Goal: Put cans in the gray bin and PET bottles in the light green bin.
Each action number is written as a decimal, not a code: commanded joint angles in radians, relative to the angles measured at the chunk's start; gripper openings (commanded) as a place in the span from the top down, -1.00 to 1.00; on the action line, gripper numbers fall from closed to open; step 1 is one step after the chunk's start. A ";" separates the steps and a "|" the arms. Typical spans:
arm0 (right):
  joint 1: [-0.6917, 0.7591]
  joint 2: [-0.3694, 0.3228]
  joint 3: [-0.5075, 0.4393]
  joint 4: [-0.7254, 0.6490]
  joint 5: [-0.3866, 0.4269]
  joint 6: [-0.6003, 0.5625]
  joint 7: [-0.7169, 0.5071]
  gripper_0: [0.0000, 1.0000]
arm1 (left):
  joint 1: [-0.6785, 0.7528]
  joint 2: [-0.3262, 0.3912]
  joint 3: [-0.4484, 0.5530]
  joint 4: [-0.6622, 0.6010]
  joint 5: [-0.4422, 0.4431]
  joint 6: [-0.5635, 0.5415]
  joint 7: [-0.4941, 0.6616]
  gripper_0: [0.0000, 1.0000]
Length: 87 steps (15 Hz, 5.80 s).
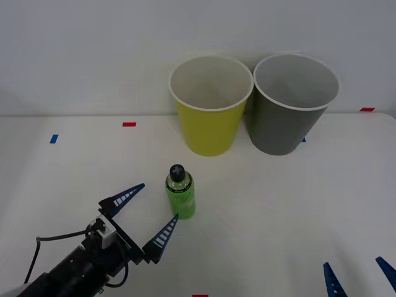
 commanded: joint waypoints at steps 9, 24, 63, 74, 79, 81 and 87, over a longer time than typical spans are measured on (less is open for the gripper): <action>0.000 0.000 0.000 0.000 0.000 0.000 0.000 -0.99 | -0.179 -0.058 -0.107 0.000 0.099 0.111 -0.015 -1.00; 0.000 0.000 0.000 0.000 0.000 0.000 0.000 -1.00 | -0.235 -0.093 -0.107 0.026 0.151 0.154 -0.052 -0.86; 0.000 0.000 0.000 0.000 0.000 0.000 0.000 -0.99 | -0.239 -0.206 0.776 -0.819 0.216 1.616 0.006 1.00; 0.000 0.000 0.000 0.000 0.000 0.000 0.000 -0.99 | -0.551 -0.377 1.226 -0.804 0.464 2.137 0.174 1.00; 0.000 0.000 0.000 0.000 0.000 0.000 0.000 -0.99 | -0.765 -0.467 1.195 -0.589 0.383 2.233 0.197 1.00; 0.000 0.000 0.000 0.000 0.000 0.000 0.000 -0.99 | -0.825 -0.499 1.143 -0.530 0.291 2.231 0.194 1.00; 0.000 0.000 0.000 0.000 0.000 0.000 0.000 -0.99 | -0.865 -0.535 0.980 -0.358 0.168 1.984 0.198 1.00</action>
